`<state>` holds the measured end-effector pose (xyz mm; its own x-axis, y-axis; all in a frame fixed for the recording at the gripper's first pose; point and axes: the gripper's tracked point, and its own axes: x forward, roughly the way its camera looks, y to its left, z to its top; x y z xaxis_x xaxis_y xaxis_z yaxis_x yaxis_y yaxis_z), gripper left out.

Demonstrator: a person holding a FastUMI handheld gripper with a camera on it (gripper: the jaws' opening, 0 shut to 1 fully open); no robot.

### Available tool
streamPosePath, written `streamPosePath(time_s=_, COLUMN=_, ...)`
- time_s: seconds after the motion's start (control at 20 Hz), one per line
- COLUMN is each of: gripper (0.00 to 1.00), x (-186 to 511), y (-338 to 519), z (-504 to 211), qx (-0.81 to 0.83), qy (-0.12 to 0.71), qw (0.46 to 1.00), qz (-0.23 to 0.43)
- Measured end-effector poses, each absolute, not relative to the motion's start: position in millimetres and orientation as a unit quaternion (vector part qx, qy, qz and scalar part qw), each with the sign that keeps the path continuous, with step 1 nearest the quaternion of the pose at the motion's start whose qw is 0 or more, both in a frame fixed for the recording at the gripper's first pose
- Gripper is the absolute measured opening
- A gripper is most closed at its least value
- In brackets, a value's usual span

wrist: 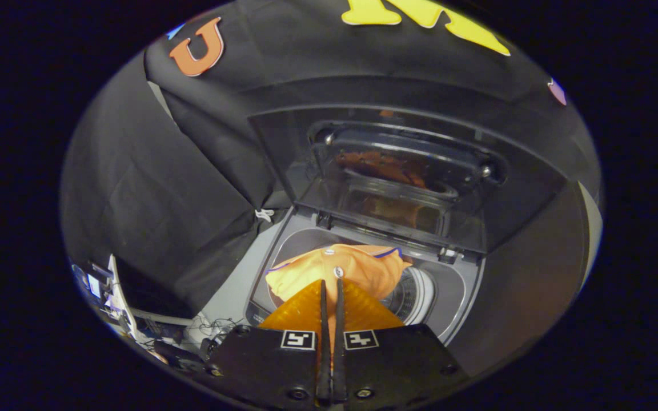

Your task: Put the clothes into the washing machine and then close the washing machine lid.

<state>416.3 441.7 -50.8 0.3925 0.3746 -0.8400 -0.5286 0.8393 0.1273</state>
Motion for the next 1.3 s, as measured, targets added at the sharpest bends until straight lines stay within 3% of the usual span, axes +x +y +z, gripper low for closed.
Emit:
streamPosePath(time_s=1.1, gripper=0.06, x=428.6, y=432.6, z=-122.2, qx=-0.077, qy=0.503, qw=0.842, qz=0.181)
streamPosePath(time_s=1.3, gripper=0.91, x=421.0, y=425.6, z=-136.3, qx=-0.061, qy=0.522, qw=0.834, qz=0.168)
